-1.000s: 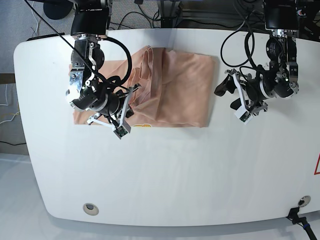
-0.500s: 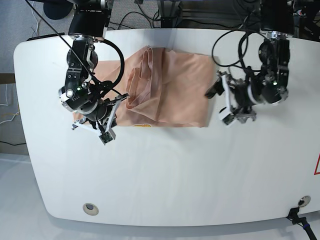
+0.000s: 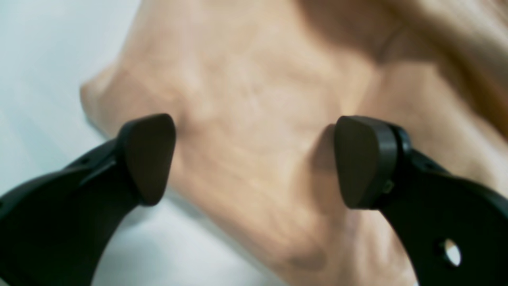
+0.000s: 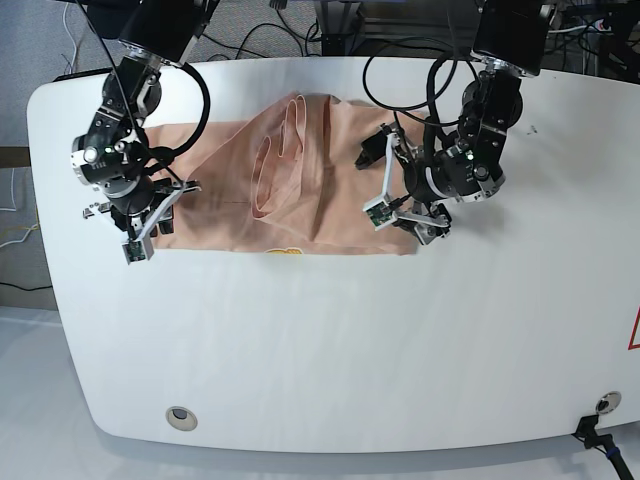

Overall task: Fold the T-shirt properly
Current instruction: 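Move both grippers to opposite ends of the folded shirt and pinch them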

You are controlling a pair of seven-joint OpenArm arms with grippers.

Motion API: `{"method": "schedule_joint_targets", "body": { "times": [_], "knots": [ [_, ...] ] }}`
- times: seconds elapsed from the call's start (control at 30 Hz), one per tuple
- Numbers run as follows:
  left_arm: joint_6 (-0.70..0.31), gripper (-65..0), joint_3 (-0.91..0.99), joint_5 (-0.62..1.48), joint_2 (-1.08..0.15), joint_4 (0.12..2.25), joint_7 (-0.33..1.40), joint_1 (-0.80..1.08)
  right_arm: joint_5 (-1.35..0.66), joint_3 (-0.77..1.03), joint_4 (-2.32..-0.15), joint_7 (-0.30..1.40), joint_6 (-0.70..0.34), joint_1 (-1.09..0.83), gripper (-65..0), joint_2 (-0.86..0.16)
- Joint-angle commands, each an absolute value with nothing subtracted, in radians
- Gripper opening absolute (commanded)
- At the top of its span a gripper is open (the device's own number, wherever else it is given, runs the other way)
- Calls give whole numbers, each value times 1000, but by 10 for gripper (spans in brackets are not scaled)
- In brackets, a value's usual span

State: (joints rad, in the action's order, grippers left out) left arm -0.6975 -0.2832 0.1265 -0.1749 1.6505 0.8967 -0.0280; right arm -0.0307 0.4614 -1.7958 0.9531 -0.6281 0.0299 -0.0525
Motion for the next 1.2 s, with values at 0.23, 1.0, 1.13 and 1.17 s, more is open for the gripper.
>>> {"method": "schedule_joint_targets", "body": {
  "times": [0.23, 1.0, 1.13, 1.17],
  "knots": [
    [-698, -52, -280, 133, -177, 1563, 878, -41, -251, 705, -1756, 1035, -631, 51, -387, -113],
    [-698, -52, -280, 134, -225, 1563, 877, -30, -690, 803, -1458, 1155, -631, 44, -132, -173],
    [-698, -52, -280, 134, -225, 1564, 877, -33, -690, 803, -1346, 1165, -693, 35, -132, -160],
    [-698, -52, -280, 134, -225, 1564, 877, -33, -690, 803, -1337, 1165, -698, 22, -132, -145]
  ]
}}
